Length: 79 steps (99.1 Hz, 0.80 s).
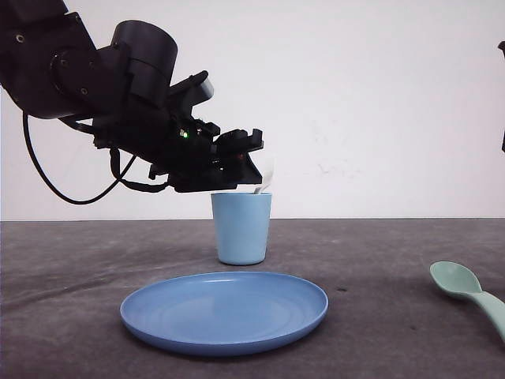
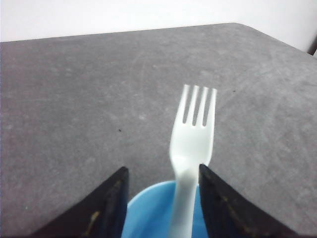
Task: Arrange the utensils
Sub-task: 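Open the left gripper and raise it away from the cup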
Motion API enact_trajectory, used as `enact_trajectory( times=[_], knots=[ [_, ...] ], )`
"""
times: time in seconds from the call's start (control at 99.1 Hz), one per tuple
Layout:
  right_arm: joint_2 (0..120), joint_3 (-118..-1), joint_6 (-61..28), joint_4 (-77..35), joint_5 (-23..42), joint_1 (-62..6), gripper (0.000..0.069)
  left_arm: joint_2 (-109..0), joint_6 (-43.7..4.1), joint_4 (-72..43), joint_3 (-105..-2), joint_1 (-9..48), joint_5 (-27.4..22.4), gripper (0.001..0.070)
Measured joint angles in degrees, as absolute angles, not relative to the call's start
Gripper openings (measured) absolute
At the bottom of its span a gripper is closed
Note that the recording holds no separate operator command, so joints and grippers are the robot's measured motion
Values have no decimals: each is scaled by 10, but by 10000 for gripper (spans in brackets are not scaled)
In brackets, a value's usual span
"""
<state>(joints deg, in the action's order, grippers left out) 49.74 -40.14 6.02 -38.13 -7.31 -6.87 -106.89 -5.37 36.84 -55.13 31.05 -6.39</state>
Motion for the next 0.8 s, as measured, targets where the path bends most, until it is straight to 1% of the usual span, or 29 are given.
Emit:
enact_trajectory(
  times=[0.091,0.182,0.333,0.515,0.686,0.797],
  knots=[
    [499,-401,65,-381,-101,-69,642,-1050,-54,334,-551,311,-64,278],
    [508,-401,74,-381,-131,-69,640,-1009,-54,291,-551,310,-64,280],
    [541,-401,81,-375,-168,-71,588,-915,-54,203,-551,305,-64,280],
    [600,-401,84,-362,-194,-72,576,-800,-54,68,-551,278,-64,280],
    [658,-401,84,-337,-199,-78,575,-683,-54,-62,-551,247,-63,280],
    [693,-401,84,-317,-215,-85,550,-619,-54,-145,-551,216,-57,280]
  ],
)
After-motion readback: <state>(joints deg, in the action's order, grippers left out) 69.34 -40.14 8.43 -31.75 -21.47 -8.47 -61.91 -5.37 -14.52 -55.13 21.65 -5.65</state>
